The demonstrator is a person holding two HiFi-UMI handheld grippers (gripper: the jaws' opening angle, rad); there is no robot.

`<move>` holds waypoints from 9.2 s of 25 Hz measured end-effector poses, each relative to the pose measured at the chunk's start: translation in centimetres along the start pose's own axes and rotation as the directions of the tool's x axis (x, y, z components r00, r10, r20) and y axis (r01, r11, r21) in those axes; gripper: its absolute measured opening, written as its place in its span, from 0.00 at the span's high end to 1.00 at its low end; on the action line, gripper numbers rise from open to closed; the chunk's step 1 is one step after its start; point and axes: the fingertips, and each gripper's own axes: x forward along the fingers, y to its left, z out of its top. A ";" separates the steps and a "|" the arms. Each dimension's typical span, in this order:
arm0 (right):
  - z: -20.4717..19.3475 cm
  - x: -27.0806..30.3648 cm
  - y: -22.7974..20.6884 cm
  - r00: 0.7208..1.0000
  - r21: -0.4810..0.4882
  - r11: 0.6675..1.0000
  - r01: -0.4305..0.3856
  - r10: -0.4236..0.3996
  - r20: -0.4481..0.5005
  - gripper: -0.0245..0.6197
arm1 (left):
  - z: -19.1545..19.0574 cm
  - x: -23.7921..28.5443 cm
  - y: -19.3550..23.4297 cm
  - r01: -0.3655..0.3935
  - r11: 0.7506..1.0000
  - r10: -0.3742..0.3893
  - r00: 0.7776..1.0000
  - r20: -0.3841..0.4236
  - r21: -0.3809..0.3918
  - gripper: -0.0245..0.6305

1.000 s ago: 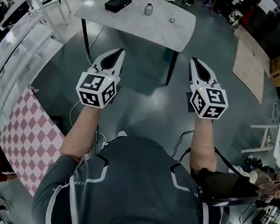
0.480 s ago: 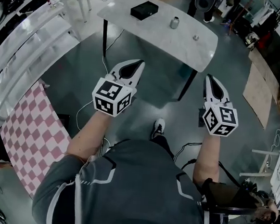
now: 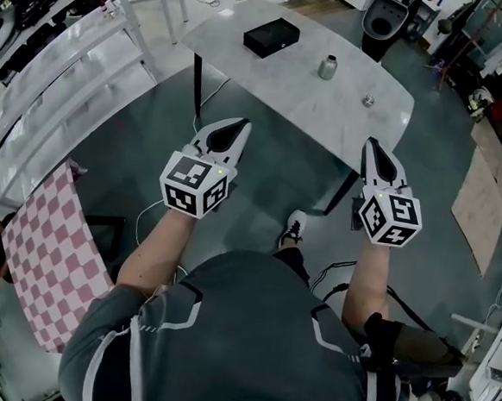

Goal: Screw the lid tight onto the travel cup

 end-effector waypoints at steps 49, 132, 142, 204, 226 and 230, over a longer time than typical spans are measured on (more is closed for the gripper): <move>-0.5 27.8 -32.8 0.937 -0.062 0.940 0.335 -0.339 -0.080 0.92 | 3.2 52.6 11.1 0.354 0.935 -0.353 0.935 -0.030 0.032 0.95; -38.4 40.0 -39.0 0.787 0.122 0.948 0.294 -0.167 -0.594 0.45 | -29.4 70.0 11.7 0.458 0.886 -0.388 0.820 -0.422 0.075 0.33; -39.0 40.9 -39.1 0.776 0.086 0.957 0.277 -0.170 -0.607 0.45 | -29.0 70.7 10.9 0.501 0.860 -0.428 0.813 -0.395 0.099 0.33; -1.7 33.3 -32.2 0.956 0.082 0.997 -0.016 0.039 -0.290 0.53 | 2.9 54.3 1.4 0.699 0.702 -0.665 0.713 -0.222 0.141 0.35; 8.8 34.7 -19.5 0.825 0.025 0.855 -0.519 0.508 -0.248 0.53 | 3.0 51.2 -3.6 0.824 0.544 -0.751 0.562 -0.347 0.158 0.35; 8.8 34.7 -18.3 0.789 0.004 0.823 -0.569 0.547 -0.280 0.53 | 3.2 50.8 -3.9 0.832 0.534 -0.759 0.551 -0.347 0.153 0.35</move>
